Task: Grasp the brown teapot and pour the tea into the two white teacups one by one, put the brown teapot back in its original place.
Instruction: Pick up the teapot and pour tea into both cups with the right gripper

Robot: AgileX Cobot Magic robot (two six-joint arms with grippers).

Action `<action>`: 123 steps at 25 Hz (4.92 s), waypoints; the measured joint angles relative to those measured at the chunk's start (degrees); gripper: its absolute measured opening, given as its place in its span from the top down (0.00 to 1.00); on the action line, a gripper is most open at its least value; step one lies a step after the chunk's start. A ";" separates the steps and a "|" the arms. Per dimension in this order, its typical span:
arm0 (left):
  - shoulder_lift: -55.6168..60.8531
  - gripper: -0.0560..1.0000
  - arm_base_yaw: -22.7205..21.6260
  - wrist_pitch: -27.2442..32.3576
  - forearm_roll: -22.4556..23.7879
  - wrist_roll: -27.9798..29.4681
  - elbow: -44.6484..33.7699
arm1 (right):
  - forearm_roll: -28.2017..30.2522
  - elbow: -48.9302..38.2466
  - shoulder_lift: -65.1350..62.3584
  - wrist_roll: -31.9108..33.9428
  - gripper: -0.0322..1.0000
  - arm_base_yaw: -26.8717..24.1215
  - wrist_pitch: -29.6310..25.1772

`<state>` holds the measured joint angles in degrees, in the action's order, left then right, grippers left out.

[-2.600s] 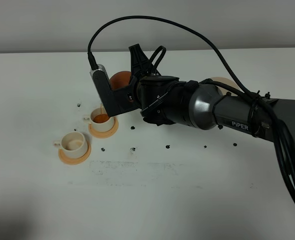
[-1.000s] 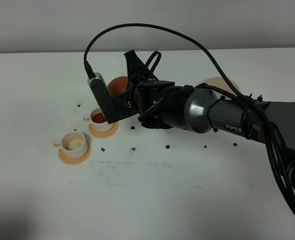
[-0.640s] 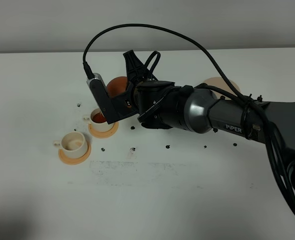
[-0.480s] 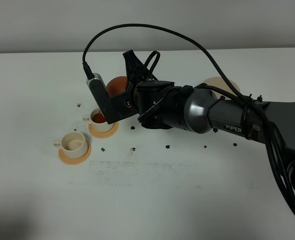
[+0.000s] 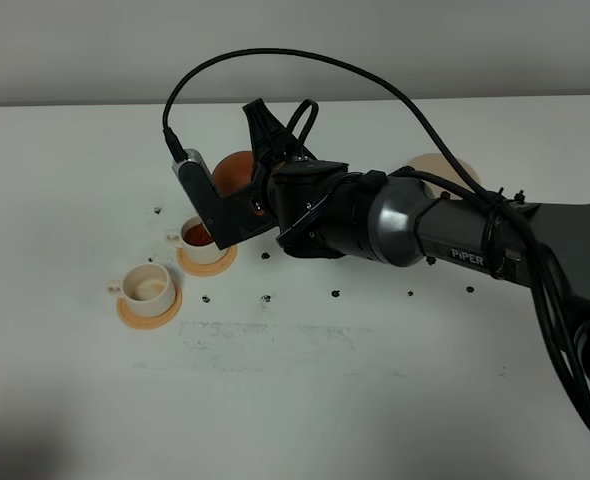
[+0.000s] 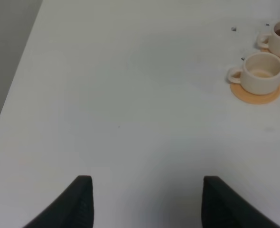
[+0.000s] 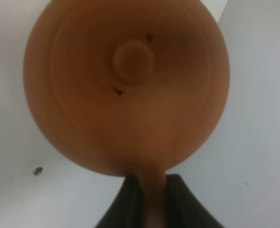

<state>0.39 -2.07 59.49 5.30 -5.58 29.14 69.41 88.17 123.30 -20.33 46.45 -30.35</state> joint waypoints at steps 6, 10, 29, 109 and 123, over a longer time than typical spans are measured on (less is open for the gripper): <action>0.00 0.47 0.00 0.00 0.00 0.00 0.00 | 1.07 0.00 0.00 -0.13 0.88 0.00 0.00; 0.00 0.47 0.00 0.00 0.00 0.00 0.00 | 1.52 0.00 0.00 -0.13 0.88 0.00 0.00; 0.00 0.47 0.00 0.00 0.00 0.00 0.00 | 0.63 0.00 0.00 -0.19 0.88 0.00 0.56; 0.00 0.47 0.00 0.00 -0.06 0.00 0.00 | -60.70 -1.45 -12.67 11.39 0.88 -2.79 -3.96; 0.00 0.47 0.00 0.00 -0.06 0.00 0.00 | -48.55 -9.08 -13.00 15.66 0.88 7.93 -2.05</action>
<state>0.39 -2.07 59.49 5.24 -5.58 29.14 20.87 79.09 110.30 -4.67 54.38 -32.41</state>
